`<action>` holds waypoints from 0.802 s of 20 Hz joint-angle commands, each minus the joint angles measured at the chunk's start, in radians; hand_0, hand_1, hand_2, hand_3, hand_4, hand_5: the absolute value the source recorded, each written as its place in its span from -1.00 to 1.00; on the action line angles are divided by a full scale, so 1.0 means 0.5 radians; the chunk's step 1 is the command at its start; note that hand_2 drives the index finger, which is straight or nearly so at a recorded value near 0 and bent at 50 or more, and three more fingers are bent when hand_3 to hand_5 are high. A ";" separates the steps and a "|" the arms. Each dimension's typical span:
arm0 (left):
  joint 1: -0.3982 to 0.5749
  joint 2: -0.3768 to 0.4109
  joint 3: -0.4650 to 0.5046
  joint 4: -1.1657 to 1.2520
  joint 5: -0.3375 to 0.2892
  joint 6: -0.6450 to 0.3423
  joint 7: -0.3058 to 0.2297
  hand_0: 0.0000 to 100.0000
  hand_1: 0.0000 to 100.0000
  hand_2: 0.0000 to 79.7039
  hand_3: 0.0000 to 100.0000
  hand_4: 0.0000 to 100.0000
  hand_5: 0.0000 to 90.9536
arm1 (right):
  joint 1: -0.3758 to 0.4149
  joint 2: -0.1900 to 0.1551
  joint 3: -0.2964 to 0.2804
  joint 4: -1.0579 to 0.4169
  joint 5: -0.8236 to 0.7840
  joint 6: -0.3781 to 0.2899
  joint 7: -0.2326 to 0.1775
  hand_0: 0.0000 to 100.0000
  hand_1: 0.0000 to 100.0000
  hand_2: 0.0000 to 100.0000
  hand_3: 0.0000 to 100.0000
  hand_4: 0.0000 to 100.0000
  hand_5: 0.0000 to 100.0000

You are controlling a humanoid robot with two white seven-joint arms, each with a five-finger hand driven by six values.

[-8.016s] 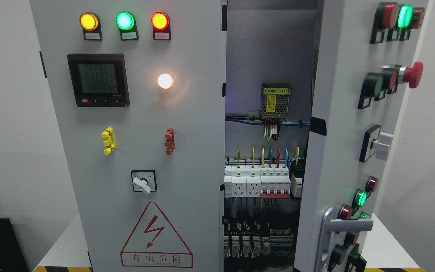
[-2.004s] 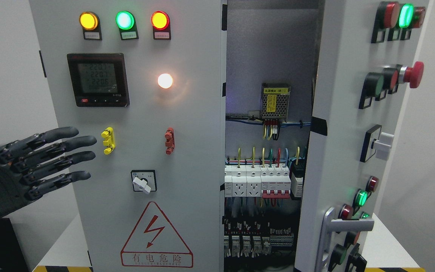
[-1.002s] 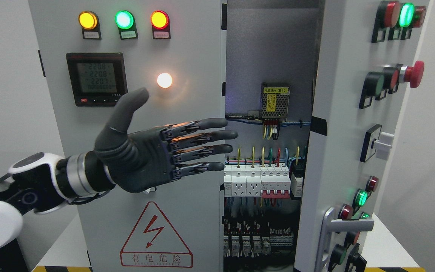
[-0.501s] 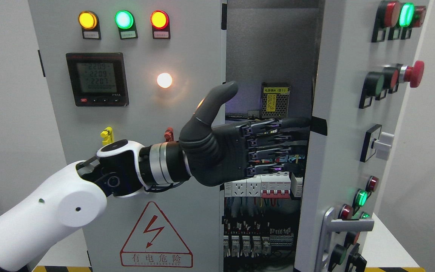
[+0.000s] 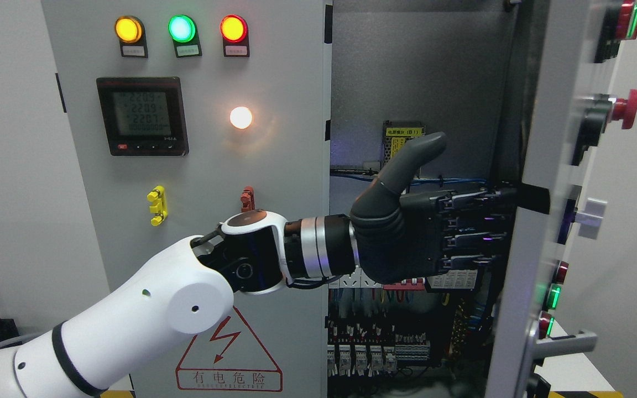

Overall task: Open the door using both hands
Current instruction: 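Insert the left hand fingers behind the open door's edge, then push the door outward with the left hand, swinging it wide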

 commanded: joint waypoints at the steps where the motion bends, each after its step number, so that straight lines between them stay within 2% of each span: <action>1: -0.011 -0.372 -0.028 0.064 -0.019 0.000 0.190 -1.00 -1.00 -1.00 -1.00 -1.00 -1.00 | 0.000 -0.028 0.001 -0.046 0.061 -0.001 0.001 -0.23 -1.00 -1.00 -1.00 -1.00 -1.00; 6: -0.026 -0.477 -0.028 0.015 -0.107 0.003 0.199 -1.00 -1.00 -1.00 -1.00 -1.00 -1.00 | 0.012 -0.040 0.001 -0.046 0.061 -0.004 0.001 -0.23 -1.00 -1.00 -1.00 -1.00 -1.00; 9: -0.026 -0.492 -0.034 -0.040 -0.111 0.000 0.215 -1.00 -1.00 -1.00 -1.00 -1.00 -1.00 | 0.015 -0.049 -0.002 -0.046 0.058 -0.004 0.001 -0.23 -1.00 -1.00 -1.00 -1.00 -1.00; 13: -0.026 -0.510 -0.037 -0.068 -0.111 -0.006 0.365 -1.00 -1.00 -1.00 -1.00 -1.00 -1.00 | 0.012 -0.046 -0.002 -0.046 0.058 -0.004 0.001 -0.23 -1.00 -1.00 -1.00 -1.00 -1.00; 16: -0.026 -0.513 -0.040 -0.077 -0.111 -0.024 0.423 -1.00 -1.00 -1.00 -1.00 -1.00 -1.00 | 0.012 -0.037 -0.002 -0.049 0.058 -0.001 0.001 -0.23 -1.00 -1.00 -1.00 -1.00 -1.00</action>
